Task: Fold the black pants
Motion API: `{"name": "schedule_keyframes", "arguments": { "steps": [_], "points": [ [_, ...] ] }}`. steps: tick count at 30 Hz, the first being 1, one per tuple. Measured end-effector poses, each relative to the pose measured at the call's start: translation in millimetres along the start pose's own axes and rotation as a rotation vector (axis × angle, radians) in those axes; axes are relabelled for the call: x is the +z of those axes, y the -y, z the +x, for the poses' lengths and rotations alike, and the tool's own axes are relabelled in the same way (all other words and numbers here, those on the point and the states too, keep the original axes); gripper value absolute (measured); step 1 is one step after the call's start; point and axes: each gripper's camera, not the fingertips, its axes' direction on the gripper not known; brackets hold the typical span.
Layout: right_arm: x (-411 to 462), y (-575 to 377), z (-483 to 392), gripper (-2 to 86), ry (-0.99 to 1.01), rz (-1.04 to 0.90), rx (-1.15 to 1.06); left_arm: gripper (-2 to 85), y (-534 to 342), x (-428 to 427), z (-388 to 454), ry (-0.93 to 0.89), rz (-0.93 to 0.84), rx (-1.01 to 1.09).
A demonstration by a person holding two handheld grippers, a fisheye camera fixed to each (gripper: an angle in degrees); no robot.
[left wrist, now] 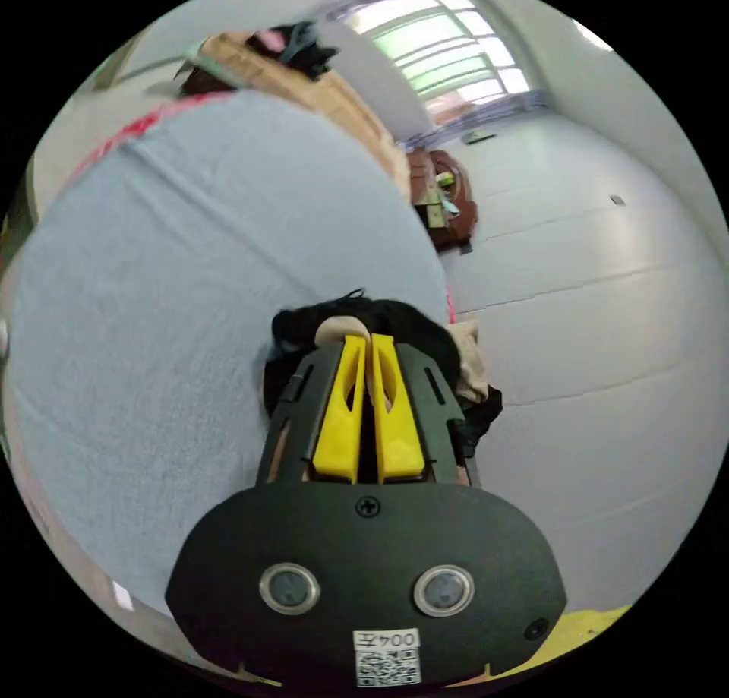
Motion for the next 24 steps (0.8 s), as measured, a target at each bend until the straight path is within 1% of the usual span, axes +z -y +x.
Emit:
{"name": "schedule_keyframes", "arguments": {
  "steps": [3,4,7,10,13,16,18,21,24],
  "points": [
    [1,-7,6,6.1,0.026,0.03,0.018,1.9,-11,-31,66,-0.08,0.046,0.237],
    [1,-8,8,6.1,0.033,0.034,0.02,1.8,-20,-39,92,-0.114,0.033,0.33],
    [1,-11,18,5.0,0.072,0.04,0.02,1.8,-55,-37,139,-0.177,-0.064,0.45],
    [2,-11,31,3.8,0.12,0.027,0.015,1.9,-104,-7,150,-0.193,-0.186,0.409],
    [3,-12,48,2.6,0.204,0.017,0.024,2.4,-157,38,145,-0.135,-0.343,0.365],
    [6,-15,61,1.7,0.271,0.02,0.023,3.5,-194,63,133,-0.131,-0.46,0.301],
    [6,-18,64,1.4,0.284,0.027,0.007,4.3,-207,59,131,-0.136,-0.463,0.285],
    [6,-21,60,1.3,0.257,0.042,-0.032,6.2,-215,42,130,-0.098,-0.468,0.317],
    [5,-26,58,1.4,0.237,0.062,-0.056,7.1,-219,23,119,-0.115,-0.458,0.281]
  ]
}}
